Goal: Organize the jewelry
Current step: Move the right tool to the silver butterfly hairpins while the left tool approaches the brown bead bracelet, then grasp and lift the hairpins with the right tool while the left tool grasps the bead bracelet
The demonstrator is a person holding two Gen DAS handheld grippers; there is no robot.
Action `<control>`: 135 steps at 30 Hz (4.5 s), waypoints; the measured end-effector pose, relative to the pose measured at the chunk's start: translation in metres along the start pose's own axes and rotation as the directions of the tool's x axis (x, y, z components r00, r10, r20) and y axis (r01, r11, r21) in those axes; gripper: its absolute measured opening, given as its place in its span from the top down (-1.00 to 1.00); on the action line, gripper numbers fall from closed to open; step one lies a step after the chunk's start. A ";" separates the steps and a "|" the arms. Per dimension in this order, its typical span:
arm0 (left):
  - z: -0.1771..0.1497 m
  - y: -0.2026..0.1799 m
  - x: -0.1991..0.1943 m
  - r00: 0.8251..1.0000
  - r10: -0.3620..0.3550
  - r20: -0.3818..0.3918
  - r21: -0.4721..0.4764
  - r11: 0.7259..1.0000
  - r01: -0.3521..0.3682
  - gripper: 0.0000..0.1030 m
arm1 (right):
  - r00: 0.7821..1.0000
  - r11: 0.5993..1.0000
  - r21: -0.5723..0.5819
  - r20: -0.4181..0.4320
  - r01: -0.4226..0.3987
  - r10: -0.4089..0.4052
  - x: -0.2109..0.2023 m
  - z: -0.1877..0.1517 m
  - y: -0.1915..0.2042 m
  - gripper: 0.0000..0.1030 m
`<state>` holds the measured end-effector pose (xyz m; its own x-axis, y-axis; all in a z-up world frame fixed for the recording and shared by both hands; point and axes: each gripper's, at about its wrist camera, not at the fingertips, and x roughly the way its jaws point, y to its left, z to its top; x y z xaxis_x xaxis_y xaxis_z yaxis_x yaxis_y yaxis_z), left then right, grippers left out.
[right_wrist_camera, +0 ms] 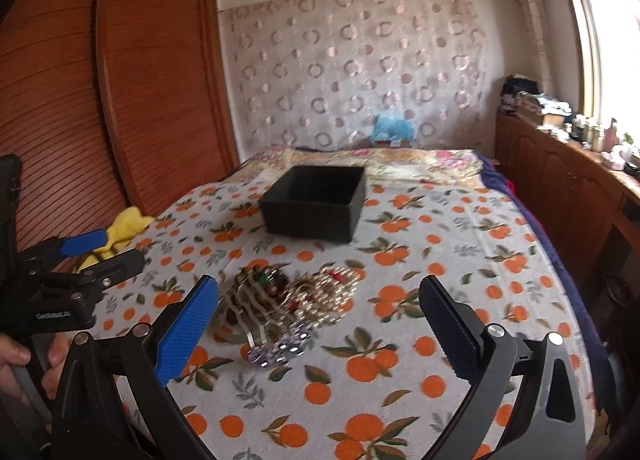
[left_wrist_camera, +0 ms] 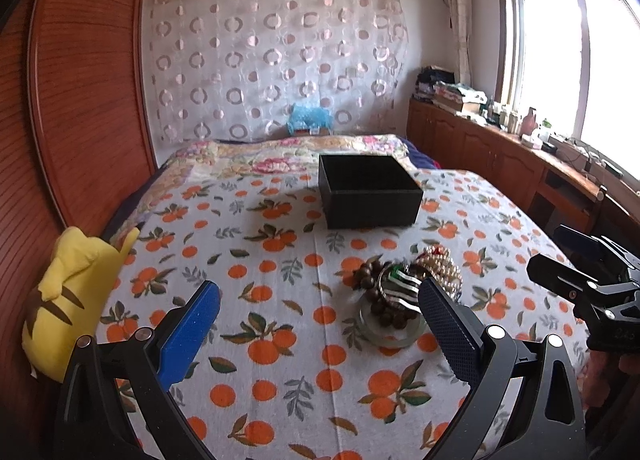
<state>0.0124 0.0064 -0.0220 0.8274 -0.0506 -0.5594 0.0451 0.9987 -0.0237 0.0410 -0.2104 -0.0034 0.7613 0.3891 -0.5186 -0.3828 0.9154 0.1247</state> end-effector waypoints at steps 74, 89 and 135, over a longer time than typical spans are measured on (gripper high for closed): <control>0.001 -0.040 0.090 0.944 -0.223 -0.244 0.144 0.954 0.262 0.76 | 0.960 0.995 -0.050 -0.270 -0.092 0.075 0.045 -0.038 -0.059 -0.16; 0.071 -0.035 0.118 0.948 -0.257 -0.186 0.151 0.946 0.286 0.76 | 0.961 0.995 -0.051 -0.267 -0.091 0.074 0.048 -0.036 -0.059 -0.16; 0.088 -0.043 0.094 0.961 -0.228 -0.154 0.212 0.943 0.258 0.76 | 0.966 0.995 -0.060 -0.252 -0.080 0.063 0.048 -0.036 -0.058 -0.16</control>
<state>0.1377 -0.0417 -0.0011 0.6991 -0.2758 -0.6597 0.3747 0.9271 0.0095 0.0809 -0.2485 -0.0665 0.5792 0.4069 -0.7064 -0.4732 0.8734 0.1151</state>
